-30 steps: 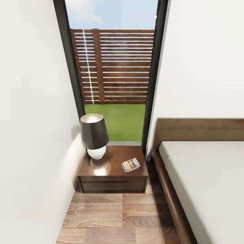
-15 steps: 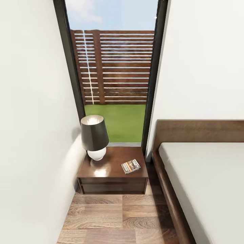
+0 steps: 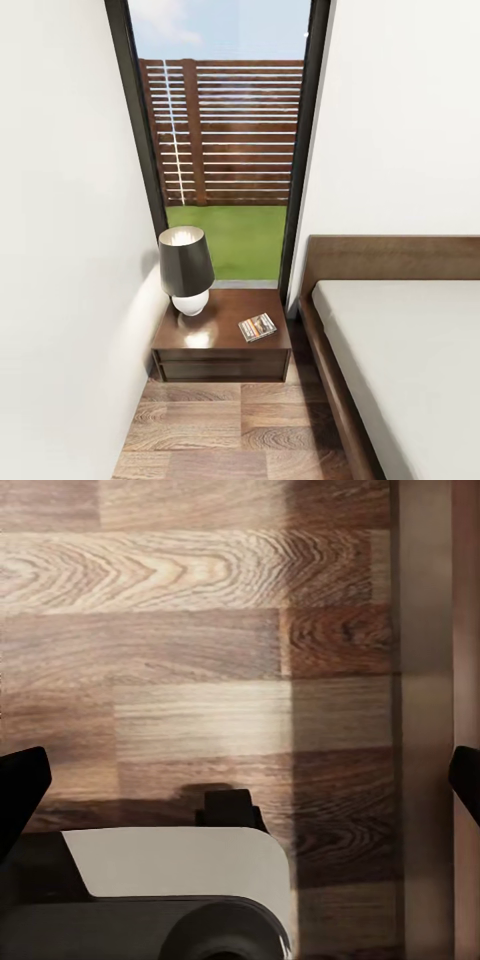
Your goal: In the bedroom, move the book from the bed onto either nightstand, and place the two sandals side by side next to the bed.
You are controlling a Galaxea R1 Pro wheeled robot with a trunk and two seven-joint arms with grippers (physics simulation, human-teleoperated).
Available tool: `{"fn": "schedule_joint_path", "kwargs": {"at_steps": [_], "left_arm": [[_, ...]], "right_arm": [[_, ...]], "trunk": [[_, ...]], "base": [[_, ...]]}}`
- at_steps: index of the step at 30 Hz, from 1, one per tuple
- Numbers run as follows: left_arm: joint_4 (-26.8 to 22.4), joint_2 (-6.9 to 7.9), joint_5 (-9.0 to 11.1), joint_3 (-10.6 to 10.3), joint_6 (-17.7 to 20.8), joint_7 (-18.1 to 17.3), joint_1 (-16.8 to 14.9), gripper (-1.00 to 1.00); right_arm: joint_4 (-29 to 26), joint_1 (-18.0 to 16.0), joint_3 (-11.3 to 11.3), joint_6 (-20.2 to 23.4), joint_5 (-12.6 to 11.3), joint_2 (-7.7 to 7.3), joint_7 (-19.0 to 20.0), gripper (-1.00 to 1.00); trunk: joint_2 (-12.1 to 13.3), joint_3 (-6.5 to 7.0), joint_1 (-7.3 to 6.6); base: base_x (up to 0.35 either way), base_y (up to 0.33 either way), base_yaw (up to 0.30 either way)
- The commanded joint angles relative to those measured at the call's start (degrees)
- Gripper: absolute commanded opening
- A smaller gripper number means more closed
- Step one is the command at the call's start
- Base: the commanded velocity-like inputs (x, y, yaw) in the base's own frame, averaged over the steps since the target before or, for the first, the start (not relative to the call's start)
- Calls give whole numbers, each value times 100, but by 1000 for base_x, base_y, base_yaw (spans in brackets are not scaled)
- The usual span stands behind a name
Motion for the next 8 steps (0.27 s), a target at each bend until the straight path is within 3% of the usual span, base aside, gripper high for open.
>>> {"fn": "schedule_joint_path", "kwargs": {"at_steps": [1,8], "left_arm": [[-6,8,28,-49,-4,26,0,100],[-6,30,28,-51,-4,24,1,100]], "right_arm": [[24,-10,50,-41,-57,4,-6,100],[24,-10,51,-41,-62,5,-6,100]], "trunk": [[-3,-5,0],[-3,-5,0]], "base": [[0,0,0],[0,0,0]]}}
